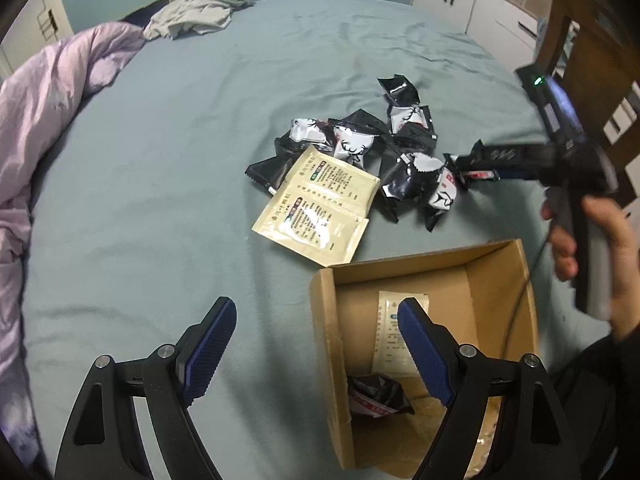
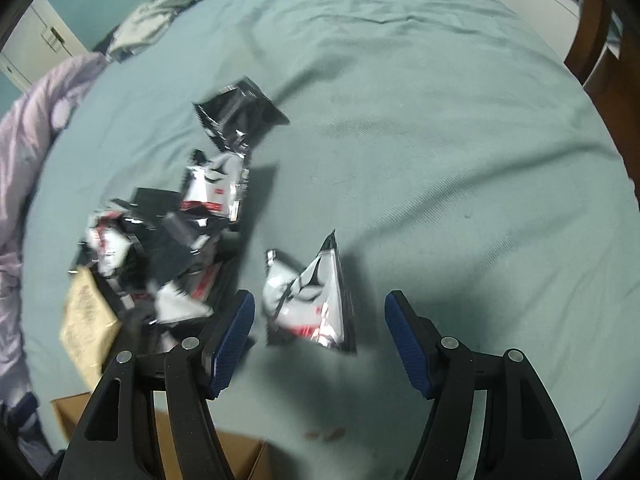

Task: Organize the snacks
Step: 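Grasp a beige sachet with the left gripper while the right gripper grasps a packet, then drop the beige sachet into the box from the left gripper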

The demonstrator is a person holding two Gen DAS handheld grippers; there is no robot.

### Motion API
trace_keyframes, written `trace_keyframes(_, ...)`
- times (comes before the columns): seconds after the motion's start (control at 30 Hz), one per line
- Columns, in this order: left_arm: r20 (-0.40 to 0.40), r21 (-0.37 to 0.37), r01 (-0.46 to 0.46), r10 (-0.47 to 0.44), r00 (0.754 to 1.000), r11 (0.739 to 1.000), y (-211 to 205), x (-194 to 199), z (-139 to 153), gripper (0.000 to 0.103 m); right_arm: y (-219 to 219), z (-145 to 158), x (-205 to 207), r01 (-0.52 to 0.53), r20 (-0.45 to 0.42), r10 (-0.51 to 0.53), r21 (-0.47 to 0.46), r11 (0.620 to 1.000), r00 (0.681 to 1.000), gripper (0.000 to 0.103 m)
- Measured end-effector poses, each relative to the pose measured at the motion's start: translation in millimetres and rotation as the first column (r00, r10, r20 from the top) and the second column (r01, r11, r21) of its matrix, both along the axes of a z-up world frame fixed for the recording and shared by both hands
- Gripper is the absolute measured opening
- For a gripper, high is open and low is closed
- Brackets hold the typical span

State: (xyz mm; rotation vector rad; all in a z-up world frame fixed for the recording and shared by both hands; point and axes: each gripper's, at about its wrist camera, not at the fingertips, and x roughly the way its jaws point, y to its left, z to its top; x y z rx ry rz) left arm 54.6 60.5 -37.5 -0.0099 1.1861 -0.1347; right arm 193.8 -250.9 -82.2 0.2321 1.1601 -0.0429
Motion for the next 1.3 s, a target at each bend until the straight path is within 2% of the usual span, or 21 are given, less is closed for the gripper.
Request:
trace_keyframes(0.03, -0.002, -0.016, -0.008, 0.008, 1.0, 1.0, 3, 2, -1, 0.084, 3, -5, 3, -0.003, -0.01, 0.002, -0.016, 1.0, 1.0, 0.066)
trace_keyframes(0.1, -0.001, -0.045, -0.027, 0.027, 1.0, 0.999, 8, 7, -2, 0.084, 8, -10, 6, -0.014, -0.017, 0.014, -0.016, 1.0, 1.0, 0.039)
trace_keyframes(0.17, 0.007, -0.055, -0.04, 0.04, 0.999, 0.998, 12, 14, -5, 0.084, 14, -8, 7, -0.023, -0.002, 0.023, -0.041, 0.999, 1.0, 0.039)
trace_keyframes(0.3, 0.001, -0.067, -0.026, 0.026, 1.0, 0.997, 18, 28, -19, 0.085, 22, 20, -7, -0.025, 0.11, 0.032, -0.063, 0.998, 0.993, 0.039)
trace_keyframes(0.43, -0.01, -0.165, -0.009, 0.008, 1.0, 0.986, 26, 42, -28, 0.092, 22, 59, -42, -0.041, 0.22, 0.028, 0.056, 0.998, 0.975, 0.039)
trace_keyframes(0.6, -0.032, -0.242, 0.002, -0.01, 0.999, 0.97, 19, 71, -30, 0.093, 22, 78, -101, -0.101, 0.282, 0.07, 0.096, 0.99, 0.957, 0.039)
trace_keyframes(0.67, -0.056, -0.227, 0.024, -0.037, 0.998, 0.974, 10, 82, -36, 0.093, 21, 78, -125, -0.11, 0.293, 0.073, 0.113, 0.987, 0.953, 0.039)
trace_keyframes(0.77, -0.093, -0.145, 0.031, -0.045, 0.995, 0.989, -2, 96, -51, 0.093, 20, 72, -162, -0.098, 0.305, 0.056, 0.122, 0.988, 0.951, 0.039)
trace_keyframes(0.87, -0.149, -0.085, 0.019, -0.031, 0.988, 0.996, -4, 102, -66, 0.092, 20, 64, -189, -0.077, 0.277, 0.041, 0.119, 0.99, 0.96, 0.039)
trace_keyframes(0.9, -0.162, -0.074, 0.011, -0.023, 0.987, 0.997, -3, 102, -68, 0.082, 20, 67, -192, -0.073, 0.276, 0.037, 0.122, 0.99, 0.961, 0.039)
trace_keyframes(0.93, -0.172, -0.08, 0.008, -0.022, 0.985, 0.997, -2, 101, -71, 0.064, 22, 72, -197, -0.078, 0.288, 0.042, 0.116, 0.99, 0.957, 0.039)
trace_keyframes(1.03, -0.184, -0.141, -0.005, -0.022, 0.983, 0.99, 2, 97, -67, 0.034, 30, 81, -188, -0.084, 0.32, 0.059, 0.064, 0.994, 0.946, 0.039)
trace_keyframes(1.2, -0.113, -0.149, 0.003, -0.02, 0.993, 0.989, 0, 85, -39, 0.006, 39, 65, -176, -0.061, 0.269, 0.045, 0.053, 0.997, 0.962, 0.039)
trace_keyframes(1.3, -0.03, -0.119, 0.001, -0.004, 1.0, 0.993, 3, 73, -14, 0.003, 38, 68, -178, -0.058, 0.285, 0.035, 0.071, 0.996, 0.958, 0.039)
